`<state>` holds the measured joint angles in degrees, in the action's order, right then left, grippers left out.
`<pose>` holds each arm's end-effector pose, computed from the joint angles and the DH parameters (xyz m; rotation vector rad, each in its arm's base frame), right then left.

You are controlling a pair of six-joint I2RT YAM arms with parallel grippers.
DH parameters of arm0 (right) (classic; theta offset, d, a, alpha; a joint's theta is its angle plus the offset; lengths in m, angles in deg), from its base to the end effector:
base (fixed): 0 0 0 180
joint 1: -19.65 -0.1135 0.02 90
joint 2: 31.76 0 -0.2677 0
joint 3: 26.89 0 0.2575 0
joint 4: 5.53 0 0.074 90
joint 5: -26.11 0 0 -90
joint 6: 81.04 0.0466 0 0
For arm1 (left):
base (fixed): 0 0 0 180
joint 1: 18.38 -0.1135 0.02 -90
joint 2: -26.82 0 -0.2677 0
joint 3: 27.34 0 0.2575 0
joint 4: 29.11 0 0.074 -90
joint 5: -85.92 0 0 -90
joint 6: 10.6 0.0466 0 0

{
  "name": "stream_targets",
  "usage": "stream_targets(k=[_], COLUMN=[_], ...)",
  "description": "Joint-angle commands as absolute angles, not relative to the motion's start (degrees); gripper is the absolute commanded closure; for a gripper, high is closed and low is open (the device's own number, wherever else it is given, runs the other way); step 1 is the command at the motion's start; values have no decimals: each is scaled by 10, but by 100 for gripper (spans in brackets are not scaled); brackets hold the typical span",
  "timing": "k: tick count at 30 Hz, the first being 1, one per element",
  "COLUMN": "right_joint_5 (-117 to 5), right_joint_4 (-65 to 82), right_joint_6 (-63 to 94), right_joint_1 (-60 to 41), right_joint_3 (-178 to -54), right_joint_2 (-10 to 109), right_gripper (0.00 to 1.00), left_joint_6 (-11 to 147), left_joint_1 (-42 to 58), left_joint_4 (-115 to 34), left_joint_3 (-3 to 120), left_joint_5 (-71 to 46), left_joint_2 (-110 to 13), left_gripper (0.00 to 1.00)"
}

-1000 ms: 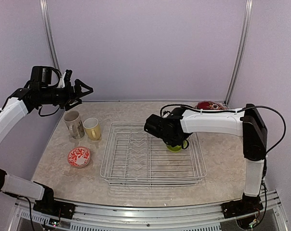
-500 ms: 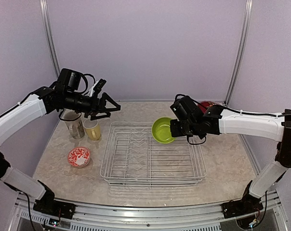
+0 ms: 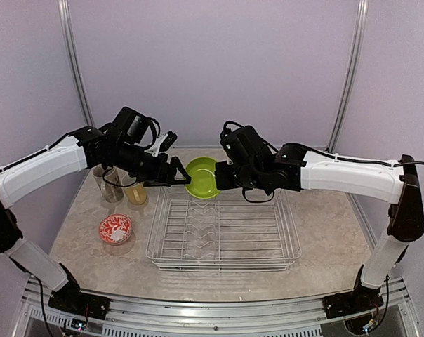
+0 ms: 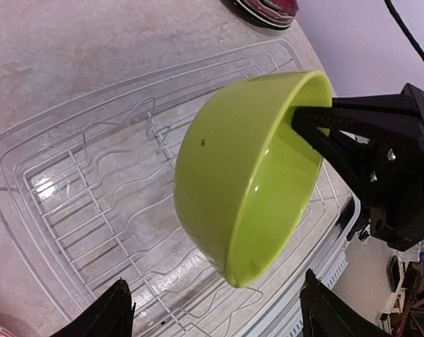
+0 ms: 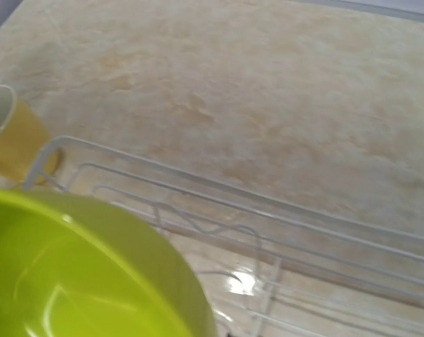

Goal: Unload the mixed dishes from the dish rack
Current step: Pass from the right arm to the left

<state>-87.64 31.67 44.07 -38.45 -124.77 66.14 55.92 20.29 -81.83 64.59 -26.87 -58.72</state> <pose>0.2311 0.3358 0.3080 -0.2120 2.1861 0.4720 0.2509 -0.2239 0.3244 0.5348 2.4709 -0.9561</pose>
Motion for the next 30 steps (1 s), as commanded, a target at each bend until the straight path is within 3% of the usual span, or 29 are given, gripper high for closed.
stream_targets(k=[1, 7, 21, 30], right_joint_5=[-871, -883, -892, -889], right_joint_4=[319, 350, 356, 361], right_joint_6=[437, 443, 477, 480], right_joint_1=[-398, -406, -429, -437], right_joint_3=[-1300, -1350, -1407, -1437], right_joint_2=[695, 730, 783, 806], right_gripper=[100, 100, 100, 100], left_joint_6=[575, 591, 595, 601], left_joint_1=[211, 231, 236, 238], left_joint_4=[-872, -920, -941, -950], left_joint_3=[679, 707, 721, 723], left_joint_5=[-158, -60, -7, 22], left_joint_2=[-605, -629, -651, -657], left_gripper=[25, 38, 62, 90])
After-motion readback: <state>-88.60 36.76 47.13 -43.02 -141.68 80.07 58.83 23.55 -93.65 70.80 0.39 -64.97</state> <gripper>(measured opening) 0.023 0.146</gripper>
